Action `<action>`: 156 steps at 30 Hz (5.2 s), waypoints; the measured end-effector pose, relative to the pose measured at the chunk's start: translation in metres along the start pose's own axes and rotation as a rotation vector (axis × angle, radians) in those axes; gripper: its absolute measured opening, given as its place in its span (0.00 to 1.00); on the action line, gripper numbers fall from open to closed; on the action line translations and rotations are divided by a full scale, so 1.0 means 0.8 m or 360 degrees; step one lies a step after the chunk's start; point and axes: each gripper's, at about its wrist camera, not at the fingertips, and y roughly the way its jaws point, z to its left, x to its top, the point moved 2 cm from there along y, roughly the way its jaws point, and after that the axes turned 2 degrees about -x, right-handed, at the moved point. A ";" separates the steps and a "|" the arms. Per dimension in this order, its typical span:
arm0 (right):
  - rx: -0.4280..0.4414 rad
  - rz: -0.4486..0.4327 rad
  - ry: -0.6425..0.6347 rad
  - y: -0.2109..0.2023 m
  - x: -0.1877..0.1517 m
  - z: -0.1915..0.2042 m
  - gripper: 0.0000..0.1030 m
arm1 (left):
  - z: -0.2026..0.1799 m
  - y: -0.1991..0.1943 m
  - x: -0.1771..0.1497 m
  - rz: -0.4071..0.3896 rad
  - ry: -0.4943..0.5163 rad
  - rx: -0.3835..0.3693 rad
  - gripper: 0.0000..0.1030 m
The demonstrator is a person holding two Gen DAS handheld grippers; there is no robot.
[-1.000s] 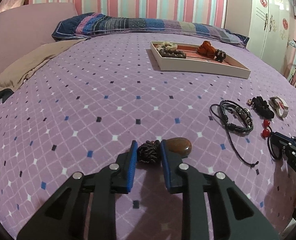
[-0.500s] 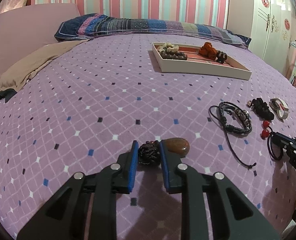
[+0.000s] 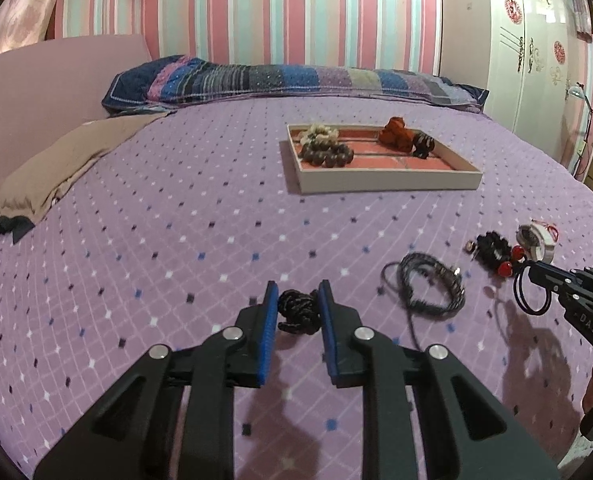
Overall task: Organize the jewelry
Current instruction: 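Carry the hair tie and pendant over the white tray with both tools, then open both tools to drop the hair tie and pendant into the tray, then move both tools back toward the remaining jewelry on the bed, then grasp the white watch band with the right tool while the left tool grasps the black leather bracelet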
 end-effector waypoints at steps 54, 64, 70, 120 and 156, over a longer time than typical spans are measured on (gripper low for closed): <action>-0.0191 0.0289 0.0167 0.329 0.253 -0.144 0.04 | -0.066 0.349 0.236 0.0257 -0.0090 -0.0074 0.20; -0.0219 0.0353 0.0108 0.343 0.243 -0.141 0.05 | -0.064 0.358 0.232 0.0277 -0.0056 -0.0036 0.22; -0.0164 0.0350 0.0133 0.328 0.249 -0.144 0.28 | -0.065 0.336 0.234 0.0228 -0.0045 -0.0054 0.41; -0.0351 -0.0067 0.0079 0.009 0.033 -0.117 0.95 | -0.072 0.049 0.039 0.0059 -0.0227 0.0042 0.91; -0.0327 0.0115 0.0173 0.063 0.011 -0.129 0.64 | -0.085 0.119 0.009 0.0299 -0.0121 -0.0051 0.62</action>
